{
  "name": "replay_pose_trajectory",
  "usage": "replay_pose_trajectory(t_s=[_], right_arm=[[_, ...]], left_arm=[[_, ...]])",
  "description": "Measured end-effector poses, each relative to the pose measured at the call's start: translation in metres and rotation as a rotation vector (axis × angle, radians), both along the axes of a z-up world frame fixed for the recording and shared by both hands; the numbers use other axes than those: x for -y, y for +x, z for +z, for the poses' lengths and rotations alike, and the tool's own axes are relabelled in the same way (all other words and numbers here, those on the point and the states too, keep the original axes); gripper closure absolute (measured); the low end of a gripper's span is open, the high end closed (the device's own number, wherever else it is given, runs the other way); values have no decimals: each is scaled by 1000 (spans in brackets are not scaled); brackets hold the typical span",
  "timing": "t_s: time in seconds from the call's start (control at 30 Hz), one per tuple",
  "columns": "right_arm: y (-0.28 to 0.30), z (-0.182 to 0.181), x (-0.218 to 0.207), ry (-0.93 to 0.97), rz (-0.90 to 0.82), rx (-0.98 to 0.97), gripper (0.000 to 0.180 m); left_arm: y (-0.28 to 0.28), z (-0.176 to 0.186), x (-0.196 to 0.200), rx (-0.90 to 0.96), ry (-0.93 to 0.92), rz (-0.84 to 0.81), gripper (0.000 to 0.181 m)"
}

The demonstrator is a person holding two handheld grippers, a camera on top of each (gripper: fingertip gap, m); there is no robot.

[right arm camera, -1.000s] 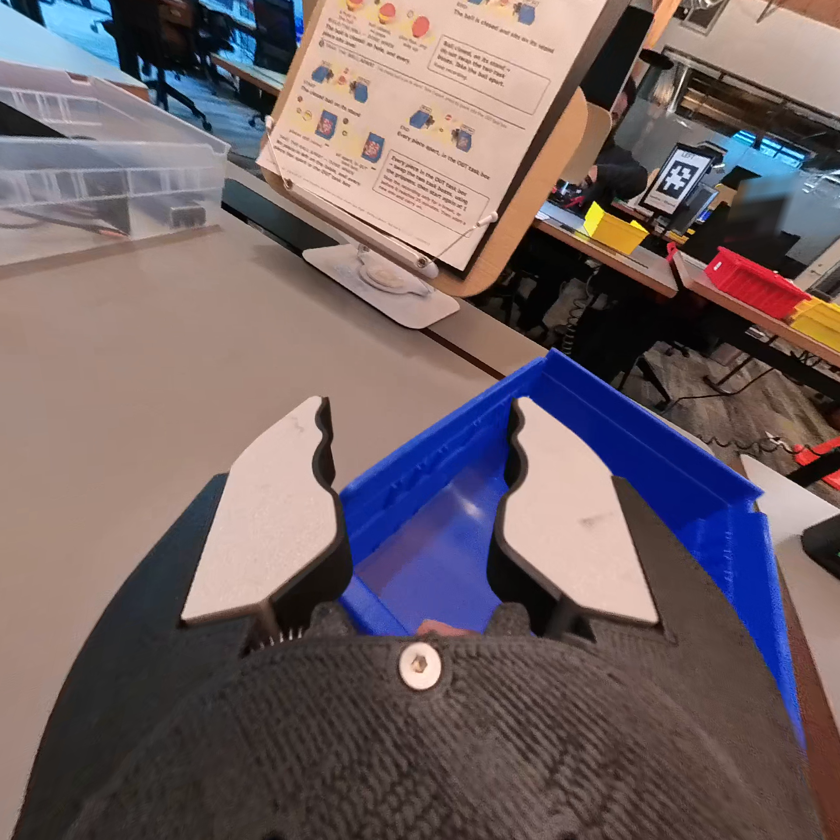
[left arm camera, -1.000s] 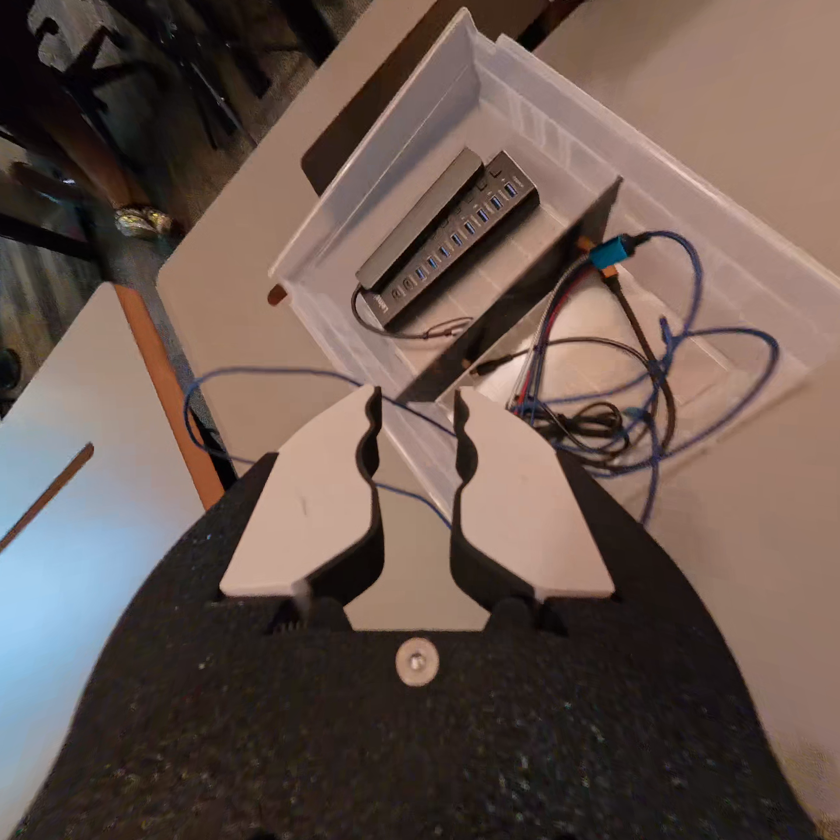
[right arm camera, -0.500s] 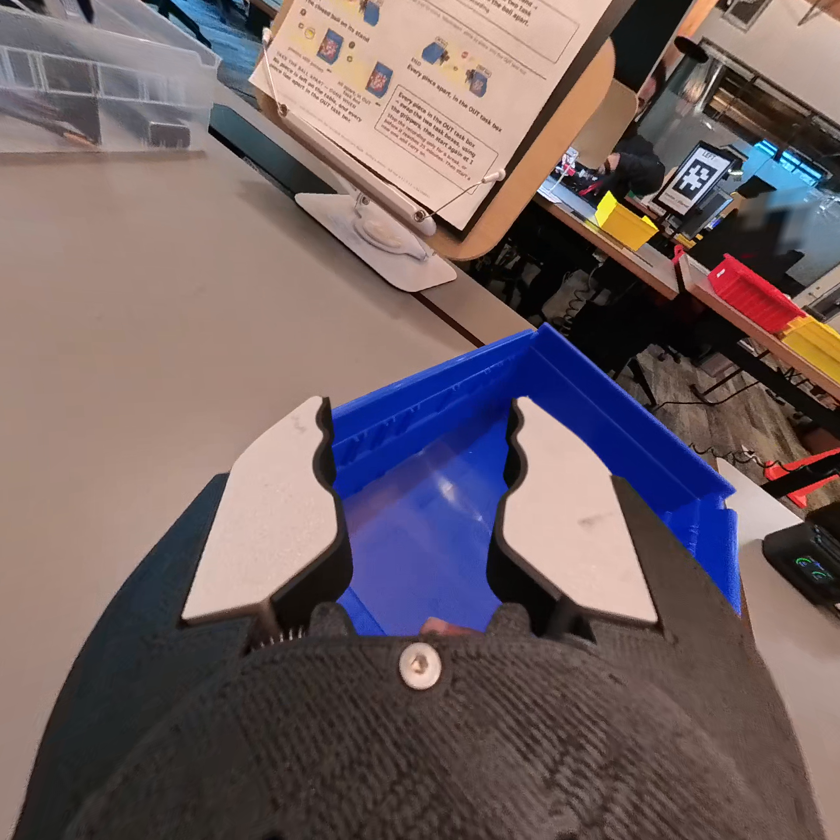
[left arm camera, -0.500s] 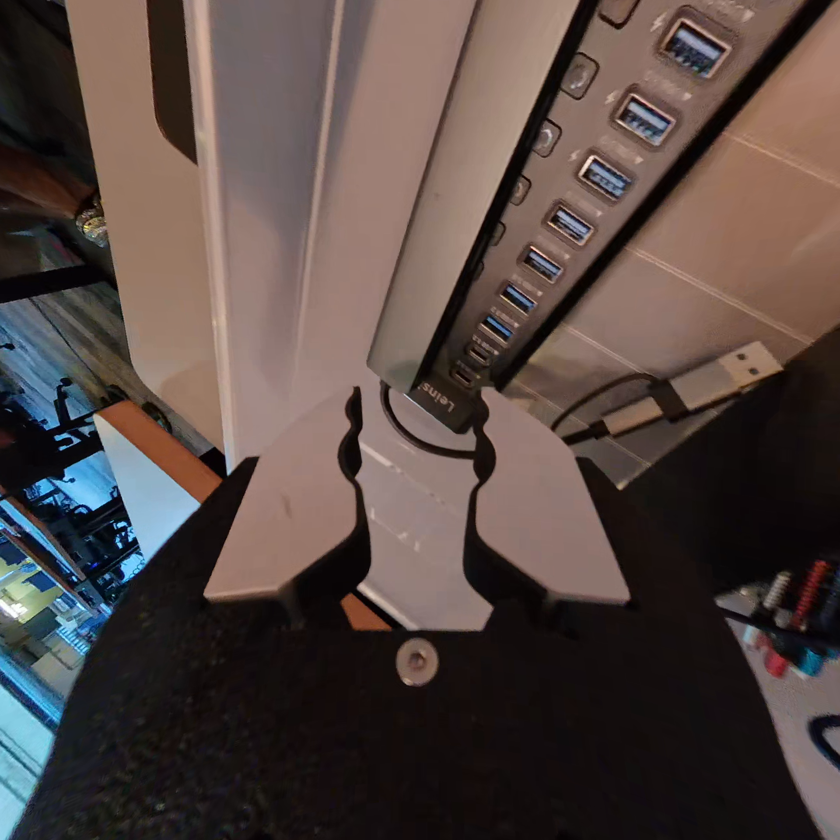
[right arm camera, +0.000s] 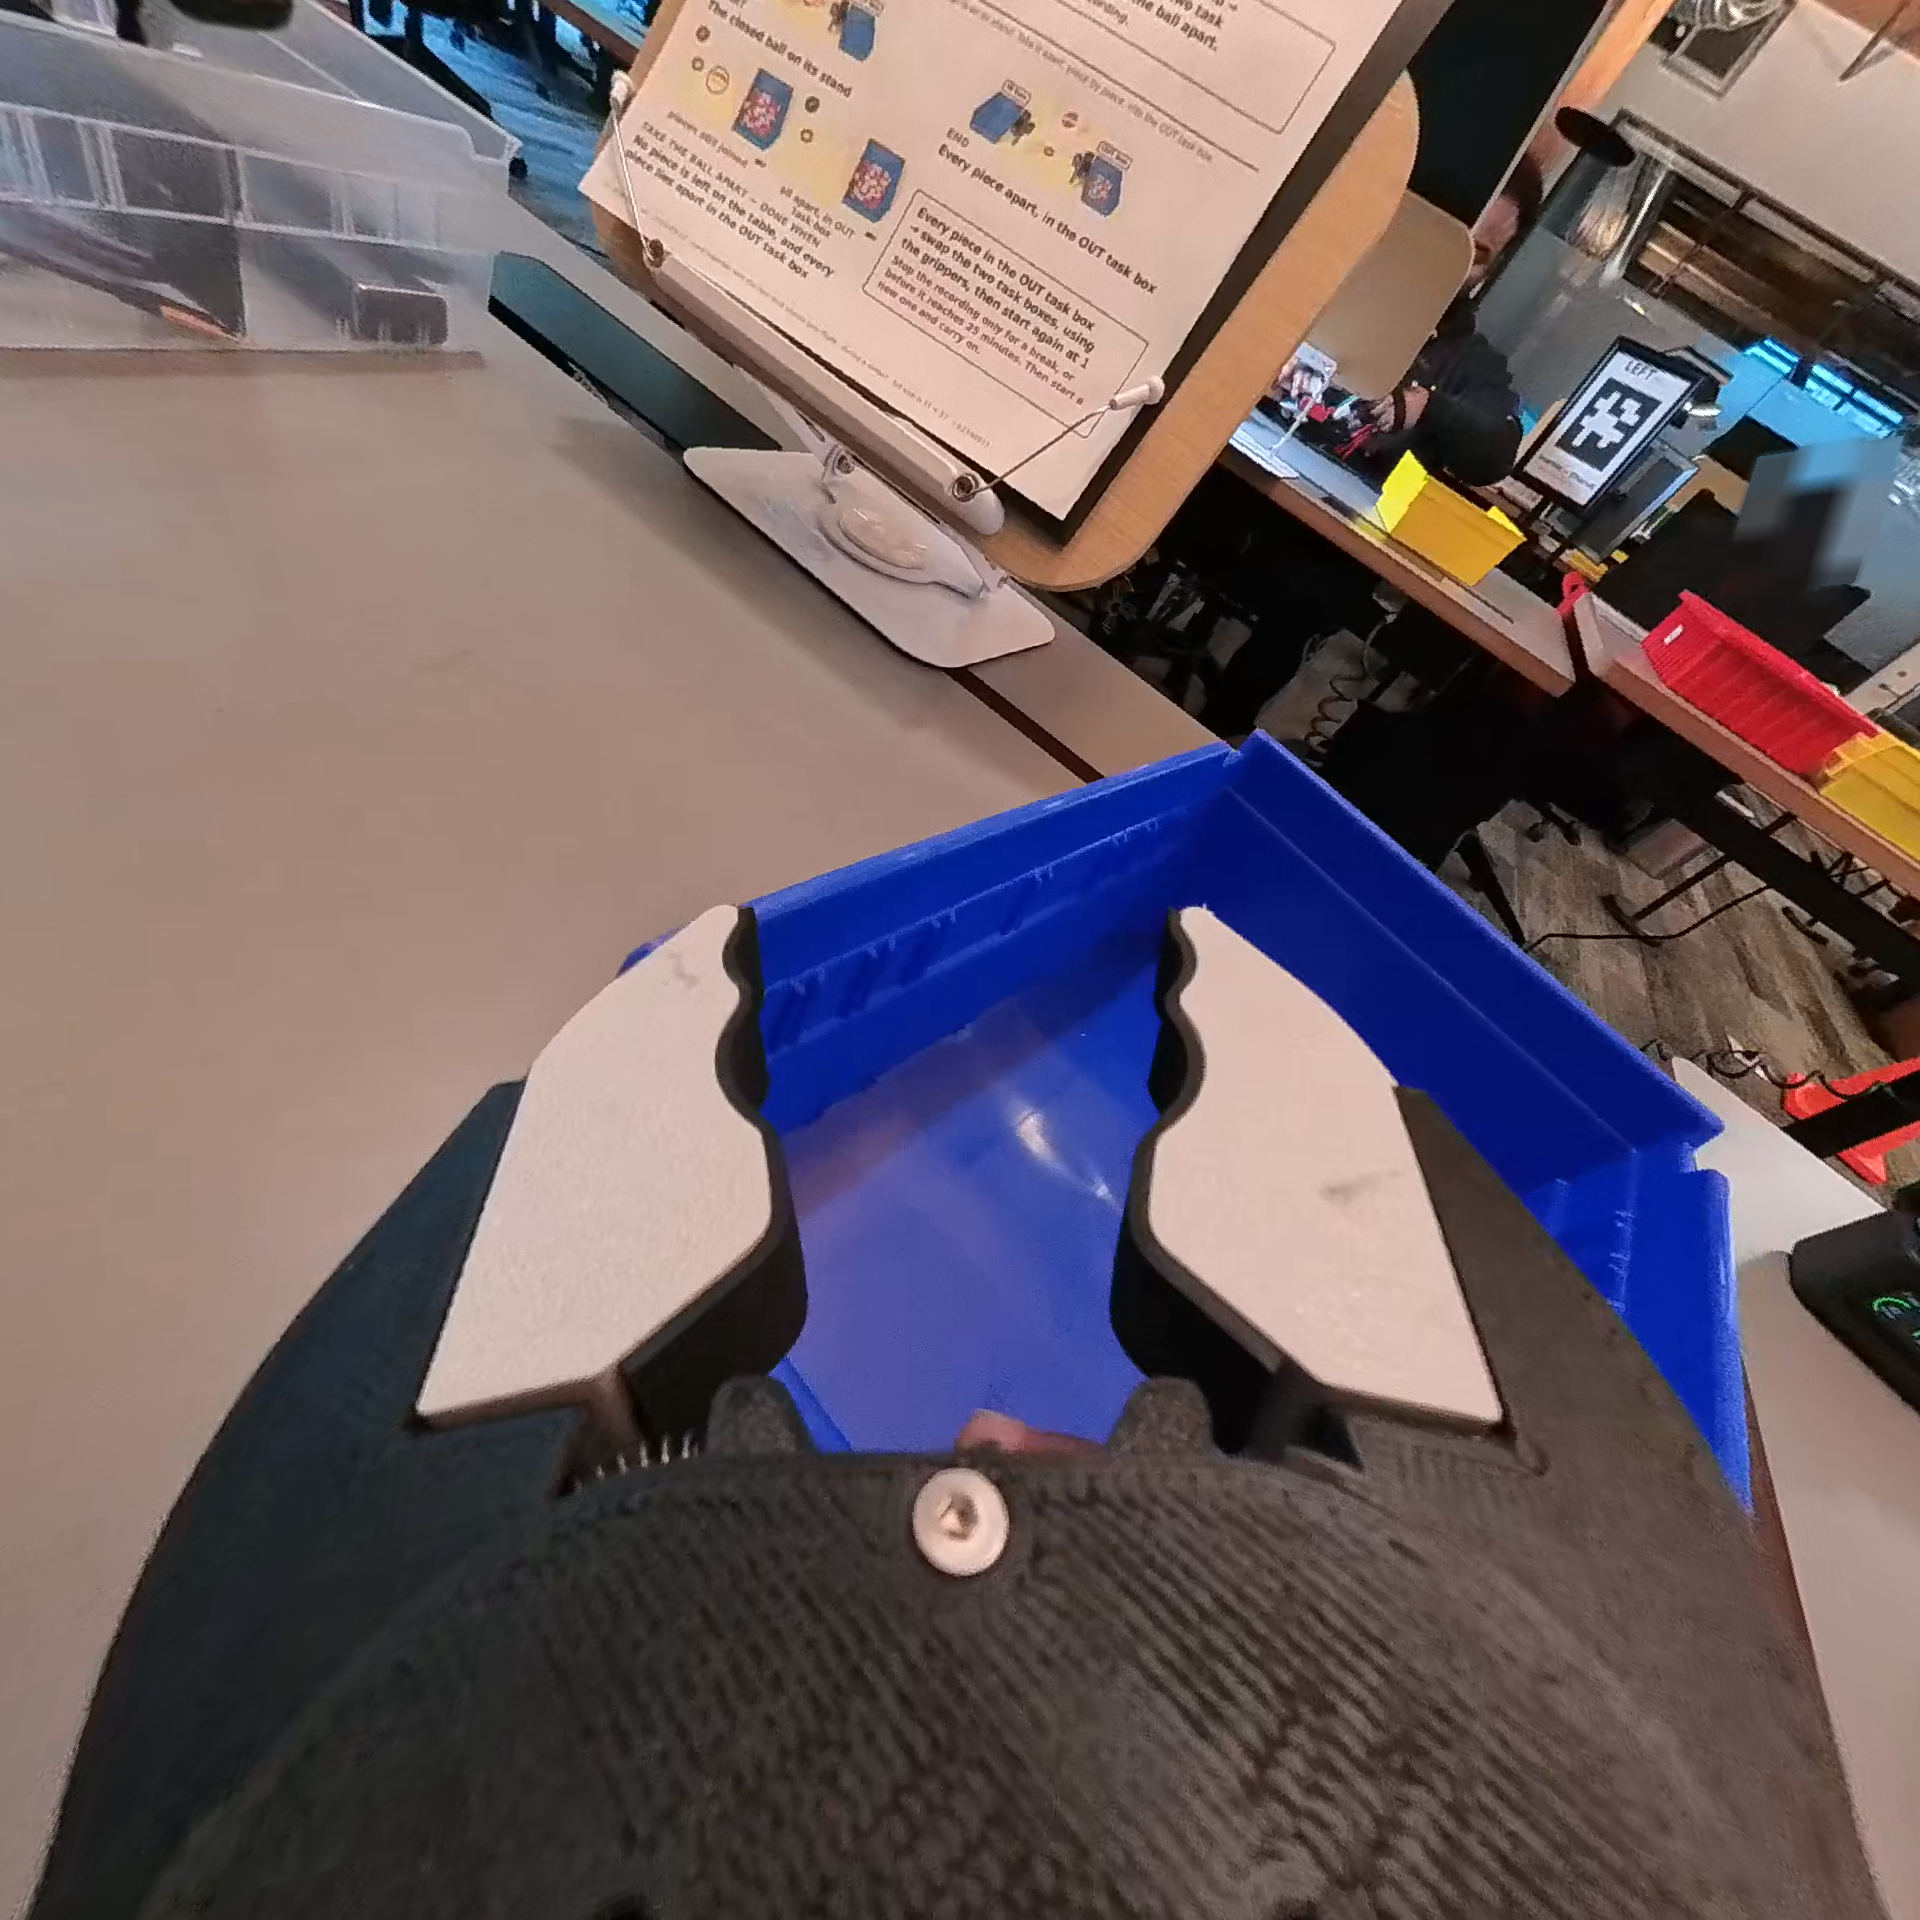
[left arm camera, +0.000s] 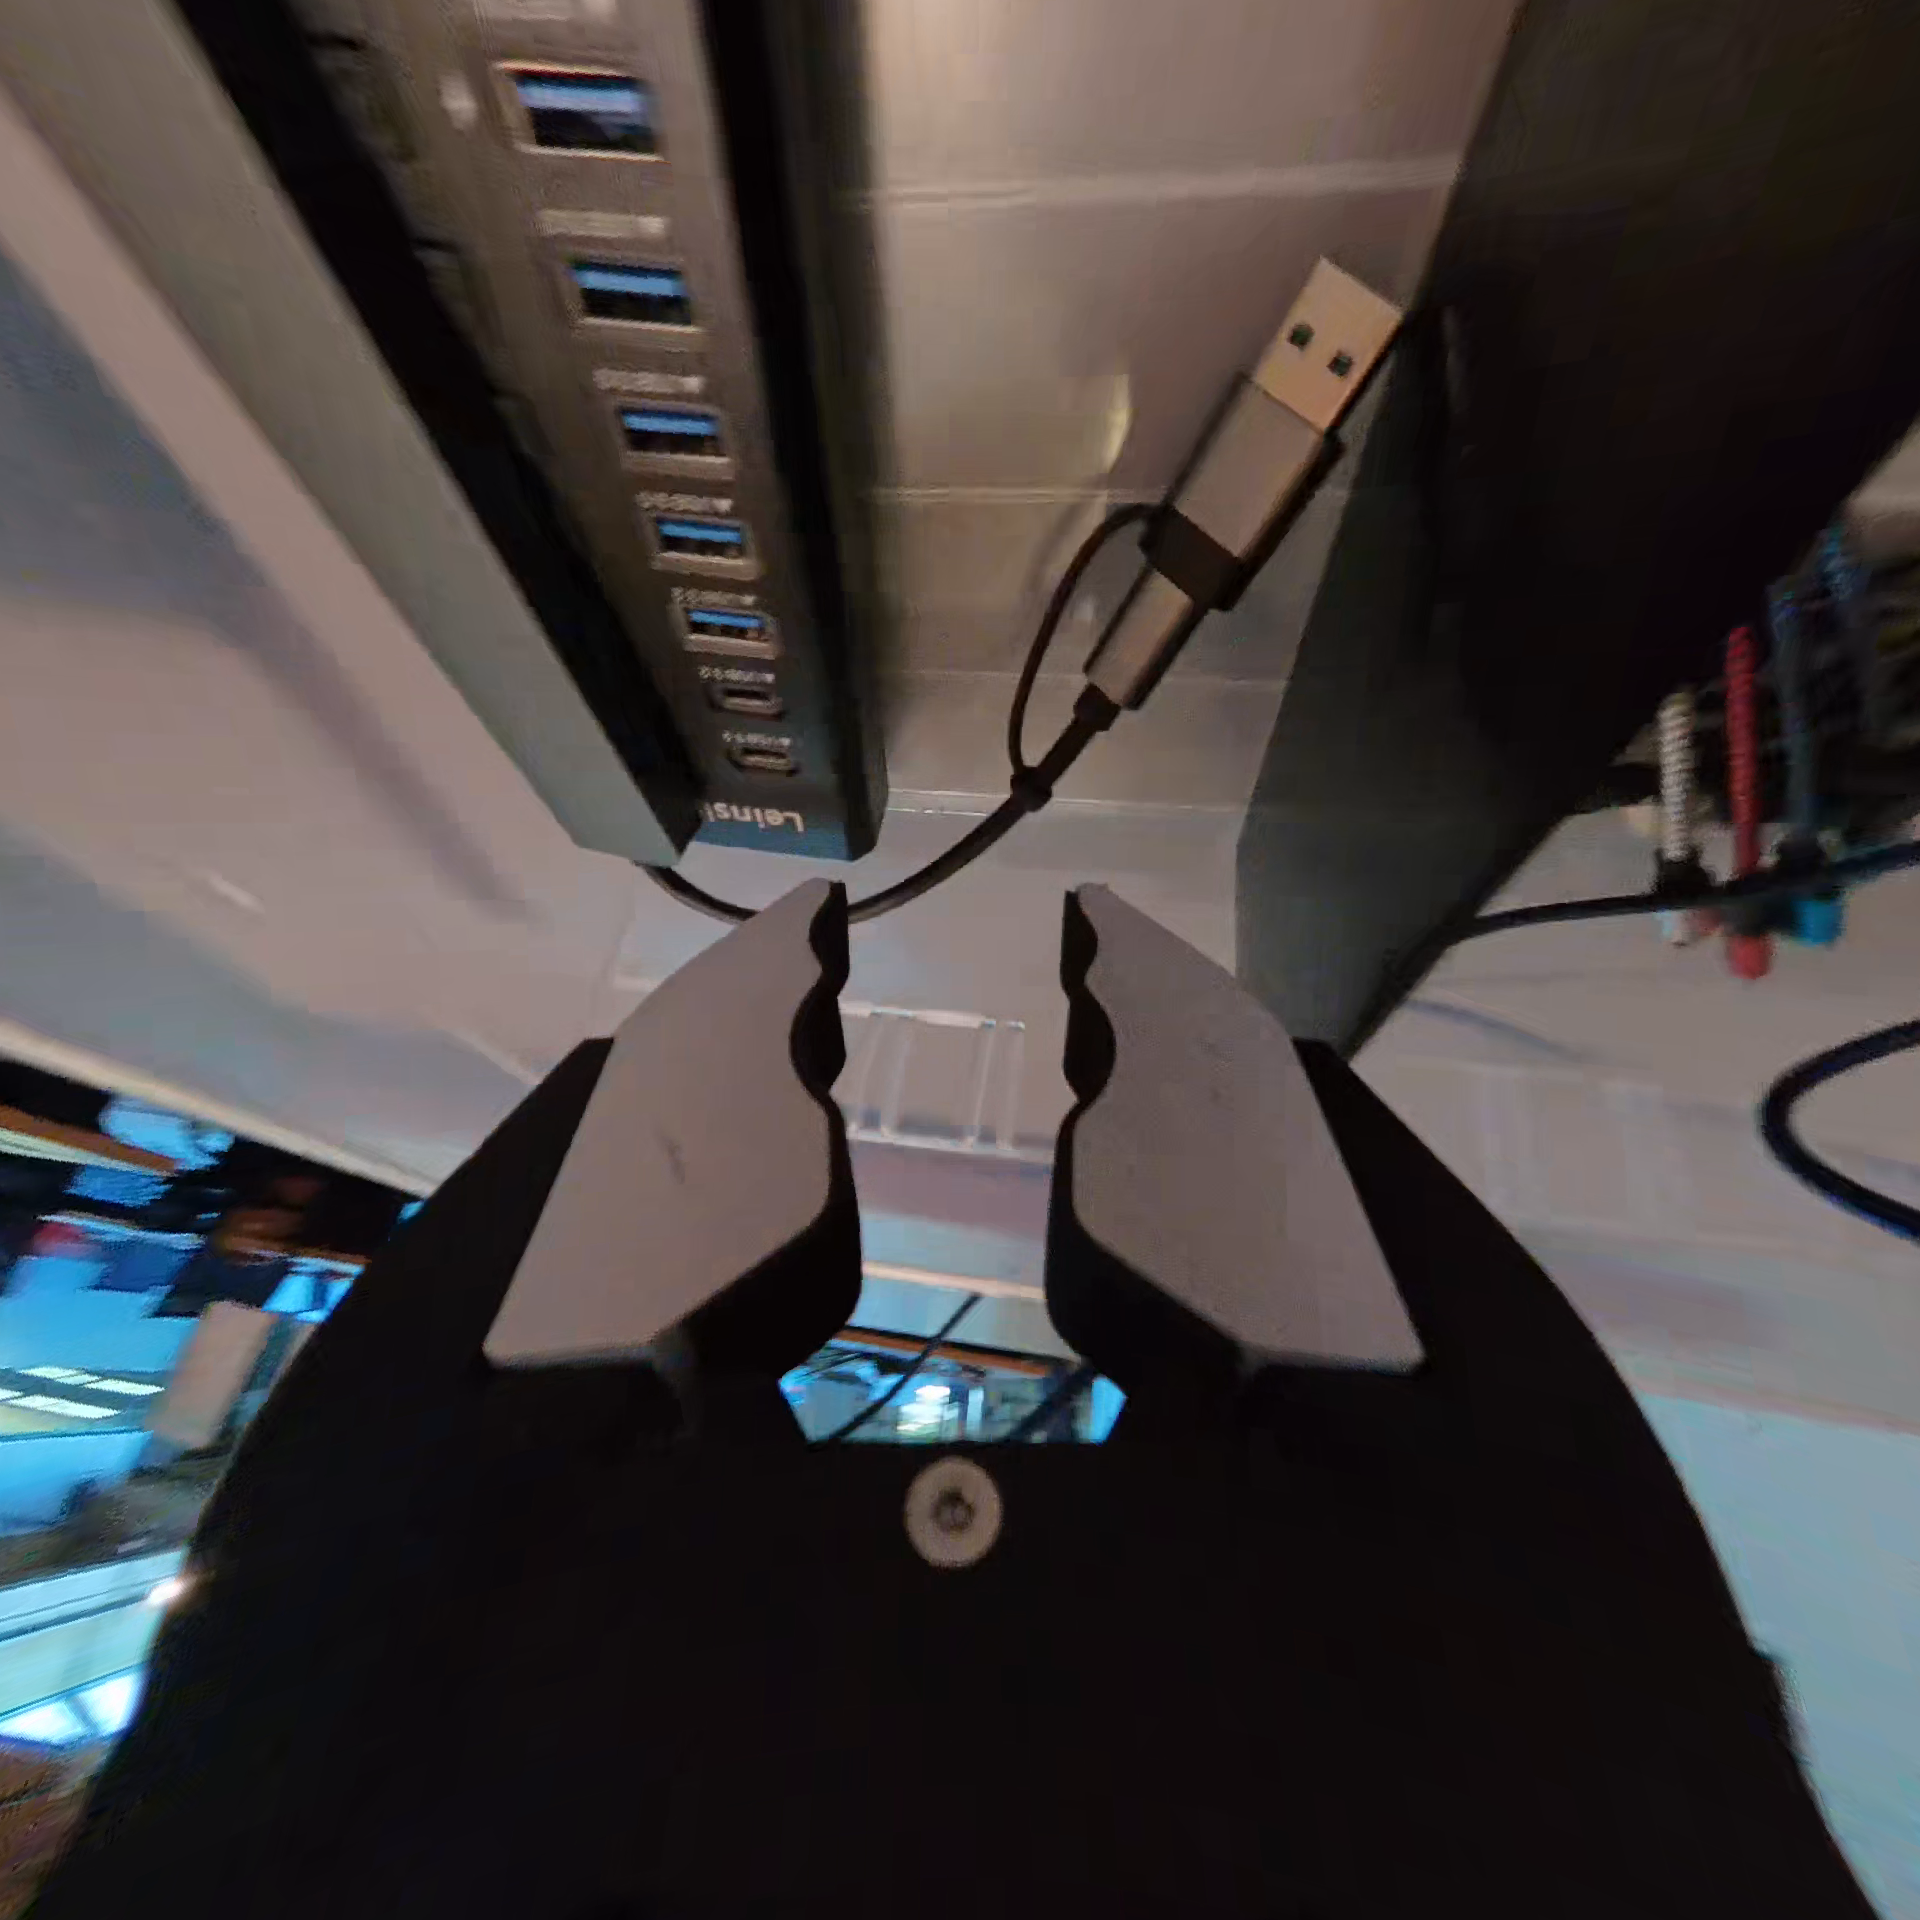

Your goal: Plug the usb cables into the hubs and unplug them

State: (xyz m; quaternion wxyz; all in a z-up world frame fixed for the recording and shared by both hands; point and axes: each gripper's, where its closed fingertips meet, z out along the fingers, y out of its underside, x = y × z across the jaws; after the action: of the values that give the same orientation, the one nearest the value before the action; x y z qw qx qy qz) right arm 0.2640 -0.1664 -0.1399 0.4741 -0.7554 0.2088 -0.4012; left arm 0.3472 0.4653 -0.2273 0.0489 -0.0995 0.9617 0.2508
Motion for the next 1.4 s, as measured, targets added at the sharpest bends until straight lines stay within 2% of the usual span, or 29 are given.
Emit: replay_pose_trajectory(t_s=[0.1,0.2,0.37,0.4,0.43,0.47,0.53,0.6,0.67,0.73,0.77,0.83,0.87,0.93,0.97,1.0,1.17,1.3,1.4], right_arm=[[2,-3,2,-3,-6,-9,106],[1,-1,4,7,-13,-7,106],[0,1,10,-16,-23,-1,105],[-1,2,12,-20,-24,0,105],[-1,3,14,-17,-26,1,105],[-1,4,16,-10,-30,2,105],[0,5,18,11,-38,-3,105],[2,5,19,29,-48,-10,105],[2,5,18,20,-49,-9,105],[2,6,18,6,-49,-4,105],[2,7,17,7,-47,-2,105],[1,8,15,24,-35,-3,105],[0,9,14,31,-28,-5,105],[-1,10,14,53,-22,-7,105],[-2,11,13,70,-11,-11,105],[-3,11,12,82,-2,-15,105],[-5,17,18,166,13,-20,105],[-6,21,25,186,4,-20,105],[-5,26,33,188,-20,-2,106]], left_arm=[[12,-7,-11,68,85,-152,161],[16,-14,-13,84,66,-181,180],[14,-10,-11,-13,102,-295,181],[14,-6,-11,-30,120,-320,176],[13,-4,-10,-30,120,-296,163],[5,-3,-9,-63,103,-209,153],[-5,0,-2,-87,15,17,143],[1,4,0,-13,-46,269,142],[7,10,3,104,-78,614,143],[-1,10,21,120,-151,1031,144],[0,7,29,149,-198,1165,145],[-1,6,26,205,-176,1217,141],[-5,5,20,231,-134,1219,131],[-12,-2,17,239,-111,1302,126],[-13,-4,20,222,-133,1371,137],[-9,-4,18,261,-160,1424,139],[-8,-13,8,322,-113,1626,139],[-6,-19,1,366,-16,1611,150],[-4,-26,7,363,-32,1595,163]])
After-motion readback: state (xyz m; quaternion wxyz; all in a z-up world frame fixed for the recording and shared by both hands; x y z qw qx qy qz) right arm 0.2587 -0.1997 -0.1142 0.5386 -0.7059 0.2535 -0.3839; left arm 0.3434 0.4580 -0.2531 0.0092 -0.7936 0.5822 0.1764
